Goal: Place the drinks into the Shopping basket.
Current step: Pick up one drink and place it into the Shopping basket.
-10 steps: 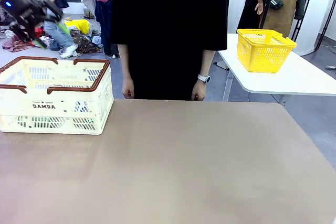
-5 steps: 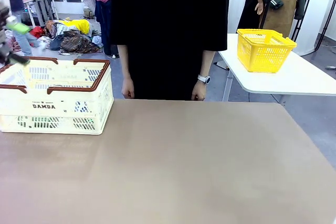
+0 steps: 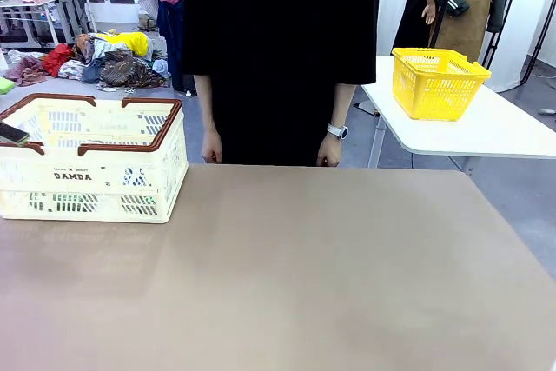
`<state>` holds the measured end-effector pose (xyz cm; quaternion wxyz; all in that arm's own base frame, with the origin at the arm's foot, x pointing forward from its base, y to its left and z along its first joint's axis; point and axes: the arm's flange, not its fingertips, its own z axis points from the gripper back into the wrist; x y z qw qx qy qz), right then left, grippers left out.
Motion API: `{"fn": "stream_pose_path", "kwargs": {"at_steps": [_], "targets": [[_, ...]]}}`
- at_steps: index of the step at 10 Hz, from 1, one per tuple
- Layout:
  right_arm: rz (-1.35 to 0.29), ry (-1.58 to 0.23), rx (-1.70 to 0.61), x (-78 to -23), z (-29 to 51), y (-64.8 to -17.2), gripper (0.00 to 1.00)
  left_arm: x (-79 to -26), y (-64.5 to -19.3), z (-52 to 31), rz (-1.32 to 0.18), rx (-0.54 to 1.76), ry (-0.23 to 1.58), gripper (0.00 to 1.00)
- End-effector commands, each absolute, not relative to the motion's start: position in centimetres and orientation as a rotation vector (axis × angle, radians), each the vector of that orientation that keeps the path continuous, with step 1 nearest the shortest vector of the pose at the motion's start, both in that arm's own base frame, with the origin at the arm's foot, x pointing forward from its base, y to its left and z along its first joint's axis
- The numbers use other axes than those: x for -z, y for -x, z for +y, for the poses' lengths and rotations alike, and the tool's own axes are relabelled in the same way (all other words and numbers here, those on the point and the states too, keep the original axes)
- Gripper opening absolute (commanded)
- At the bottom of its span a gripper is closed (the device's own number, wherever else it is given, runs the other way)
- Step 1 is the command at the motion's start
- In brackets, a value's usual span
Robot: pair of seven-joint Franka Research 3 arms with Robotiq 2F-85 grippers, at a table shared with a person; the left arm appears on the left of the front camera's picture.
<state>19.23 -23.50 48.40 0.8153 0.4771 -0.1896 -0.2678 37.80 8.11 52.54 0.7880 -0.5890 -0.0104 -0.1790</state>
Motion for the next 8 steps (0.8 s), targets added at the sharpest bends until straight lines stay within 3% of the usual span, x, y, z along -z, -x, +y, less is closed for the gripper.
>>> {"fn": "stream_pose_path", "kwargs": {"at_steps": [1, 8], "targets": [[-0.425, -1.025, 0.55, -48.45, -23.64, -19.28, 1.0, -53.47, -37.64, 7.56, -0.022, 0.377, 1.258, 1.0], [-0.425, -1.025, 0.55, -48.45, -23.64, -19.28, 1.0, -53.47, -37.64, 7.56, -0.022, 0.377, 1.258, 1.0]]}}
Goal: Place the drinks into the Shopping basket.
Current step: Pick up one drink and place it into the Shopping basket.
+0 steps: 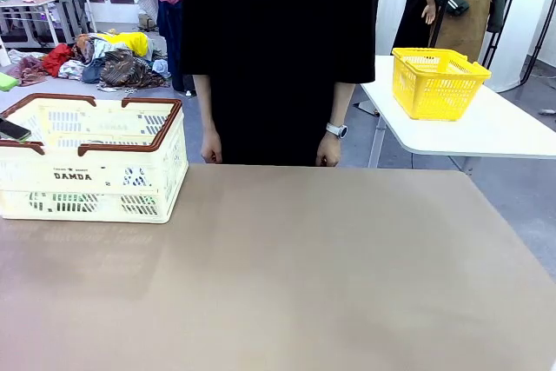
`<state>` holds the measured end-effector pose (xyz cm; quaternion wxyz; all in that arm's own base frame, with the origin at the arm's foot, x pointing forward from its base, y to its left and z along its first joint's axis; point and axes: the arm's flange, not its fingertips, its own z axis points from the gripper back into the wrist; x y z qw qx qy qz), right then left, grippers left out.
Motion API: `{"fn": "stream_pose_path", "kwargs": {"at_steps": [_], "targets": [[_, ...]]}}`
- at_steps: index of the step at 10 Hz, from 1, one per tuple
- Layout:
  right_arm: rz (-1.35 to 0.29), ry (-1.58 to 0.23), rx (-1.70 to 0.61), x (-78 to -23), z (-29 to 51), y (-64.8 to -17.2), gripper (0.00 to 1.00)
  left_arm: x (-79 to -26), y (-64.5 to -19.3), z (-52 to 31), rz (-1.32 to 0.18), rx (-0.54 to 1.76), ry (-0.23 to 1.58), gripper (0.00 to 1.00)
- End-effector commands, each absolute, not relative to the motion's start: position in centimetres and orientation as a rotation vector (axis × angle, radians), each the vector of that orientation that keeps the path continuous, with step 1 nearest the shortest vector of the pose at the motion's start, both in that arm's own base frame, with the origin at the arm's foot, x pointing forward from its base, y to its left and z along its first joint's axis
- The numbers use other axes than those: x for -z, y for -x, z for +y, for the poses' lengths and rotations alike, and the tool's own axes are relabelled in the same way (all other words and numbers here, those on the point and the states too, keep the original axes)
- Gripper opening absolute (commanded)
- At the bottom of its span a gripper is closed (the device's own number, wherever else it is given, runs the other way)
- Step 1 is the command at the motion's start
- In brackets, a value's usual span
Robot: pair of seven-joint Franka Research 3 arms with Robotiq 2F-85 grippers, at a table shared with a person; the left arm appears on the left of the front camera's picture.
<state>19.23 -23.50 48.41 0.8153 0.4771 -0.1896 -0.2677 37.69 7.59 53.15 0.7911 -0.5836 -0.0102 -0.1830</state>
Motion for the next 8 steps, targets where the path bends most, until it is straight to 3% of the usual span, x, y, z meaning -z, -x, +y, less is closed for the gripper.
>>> {"fn": "stream_pose_path", "kwargs": {"at_steps": [1, 8], "targets": [[-0.425, -1.025, 0.55, -48.45, -23.64, -19.28, 1.0, -53.47, -37.64, 7.56, -0.022, 0.377, 1.258, 1.0], [-0.425, -1.025, 0.55, -48.45, -23.64, -19.28, 1.0, -53.47, -37.64, 7.56, -0.022, 0.377, 1.258, 1.0]]}}
